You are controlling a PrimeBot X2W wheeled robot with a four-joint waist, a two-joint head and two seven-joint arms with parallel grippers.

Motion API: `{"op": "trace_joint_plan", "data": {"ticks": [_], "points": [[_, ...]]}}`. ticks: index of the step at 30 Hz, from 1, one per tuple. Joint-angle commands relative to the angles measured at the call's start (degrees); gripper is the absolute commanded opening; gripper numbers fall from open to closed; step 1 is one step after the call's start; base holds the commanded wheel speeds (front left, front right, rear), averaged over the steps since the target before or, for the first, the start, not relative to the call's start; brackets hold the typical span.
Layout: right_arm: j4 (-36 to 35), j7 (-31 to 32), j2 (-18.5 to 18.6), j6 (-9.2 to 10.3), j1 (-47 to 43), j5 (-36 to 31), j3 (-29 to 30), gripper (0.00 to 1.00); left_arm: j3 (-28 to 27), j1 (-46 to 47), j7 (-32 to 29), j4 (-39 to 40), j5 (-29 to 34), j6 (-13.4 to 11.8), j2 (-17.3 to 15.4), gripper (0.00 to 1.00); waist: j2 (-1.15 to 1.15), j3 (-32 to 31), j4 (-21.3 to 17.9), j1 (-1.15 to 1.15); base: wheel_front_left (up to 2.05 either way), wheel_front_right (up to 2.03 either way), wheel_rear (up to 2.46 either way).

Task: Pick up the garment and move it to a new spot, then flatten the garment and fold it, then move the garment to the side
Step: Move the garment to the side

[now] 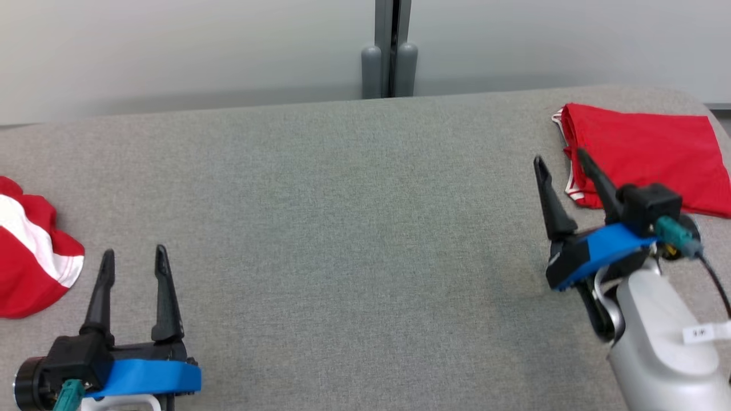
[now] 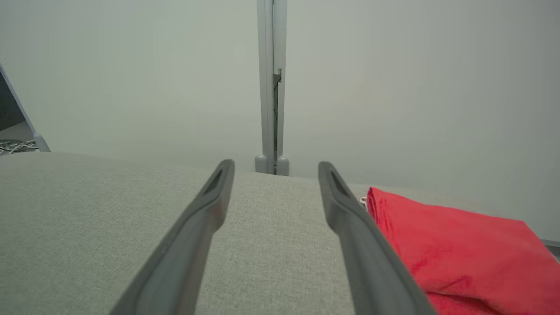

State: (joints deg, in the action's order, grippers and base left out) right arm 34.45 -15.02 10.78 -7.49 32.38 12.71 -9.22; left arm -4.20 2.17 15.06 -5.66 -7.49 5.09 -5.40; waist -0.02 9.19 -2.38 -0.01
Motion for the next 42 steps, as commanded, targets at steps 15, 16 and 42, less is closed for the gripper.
{"op": "trace_joint_plan", "data": {"ticks": [15, 16, 42], "points": [[-9.41, -0.20, -4.92, -0.01, -19.39, -1.69, 6.58, 1.00, 0.17, -3.17, 0.14, -5.00, 0.90, 0.82, 1.39, 1.00, 0.02, -5.84, 1.61, 0.01, 0.00, 0.00, 0.00], [-9.41, -0.20, -4.92, -0.01, -19.39, -1.69, 6.58, 1.00, 0.17, -3.17, 0.14, -5.00, 0.90, 0.82, 1.39, 1.00, 0.02, -5.84, 1.61, 0.01, 0.00, 0.00, 0.00], [-14.83, -0.20, -7.89, -0.01, -29.25, -4.08, 9.92, 1.00, 0.28, -4.92, 0.14, -7.41, 2.18, 1.69, 1.65, 1.00, 0.02, -9.52, 3.27, 0.01, 0.00, 0.00, 0.00]]}}
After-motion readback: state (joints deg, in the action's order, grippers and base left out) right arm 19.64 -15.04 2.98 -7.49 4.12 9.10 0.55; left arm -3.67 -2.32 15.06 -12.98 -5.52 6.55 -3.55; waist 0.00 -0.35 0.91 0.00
